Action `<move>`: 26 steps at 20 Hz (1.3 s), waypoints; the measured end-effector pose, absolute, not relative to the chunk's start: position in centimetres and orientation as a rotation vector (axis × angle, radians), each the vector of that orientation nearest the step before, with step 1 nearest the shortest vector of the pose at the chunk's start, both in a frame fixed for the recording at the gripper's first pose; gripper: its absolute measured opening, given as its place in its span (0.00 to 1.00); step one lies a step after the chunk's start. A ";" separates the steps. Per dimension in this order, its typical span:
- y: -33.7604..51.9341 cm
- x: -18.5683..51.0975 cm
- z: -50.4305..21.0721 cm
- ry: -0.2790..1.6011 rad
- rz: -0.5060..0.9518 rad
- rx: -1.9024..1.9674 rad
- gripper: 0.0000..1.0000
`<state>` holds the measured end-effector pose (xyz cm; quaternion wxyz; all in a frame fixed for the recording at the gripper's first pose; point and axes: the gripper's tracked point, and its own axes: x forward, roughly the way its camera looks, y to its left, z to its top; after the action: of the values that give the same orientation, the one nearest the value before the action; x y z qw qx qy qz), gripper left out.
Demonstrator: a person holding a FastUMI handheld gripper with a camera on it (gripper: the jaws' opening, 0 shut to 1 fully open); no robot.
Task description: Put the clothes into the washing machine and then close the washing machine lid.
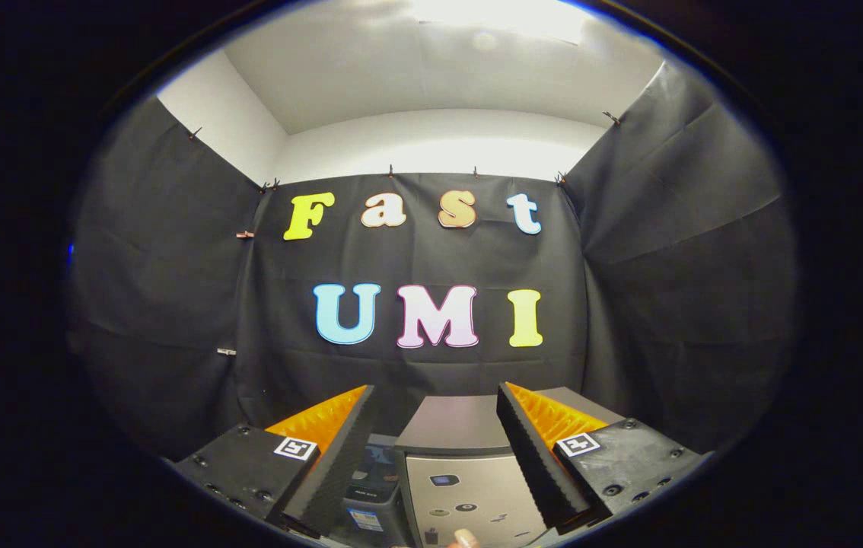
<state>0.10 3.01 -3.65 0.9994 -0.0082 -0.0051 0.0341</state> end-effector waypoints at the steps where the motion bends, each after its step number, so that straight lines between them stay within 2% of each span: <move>1: 3.1 0.0 -3.6 -0.010 0.069 -0.015 0.98; 26: 4.1 1.3 -3.6 -0.011 0.094 -0.016 0.98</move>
<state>1.28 4.12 -3.59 0.9989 -0.0078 -0.0057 0.0470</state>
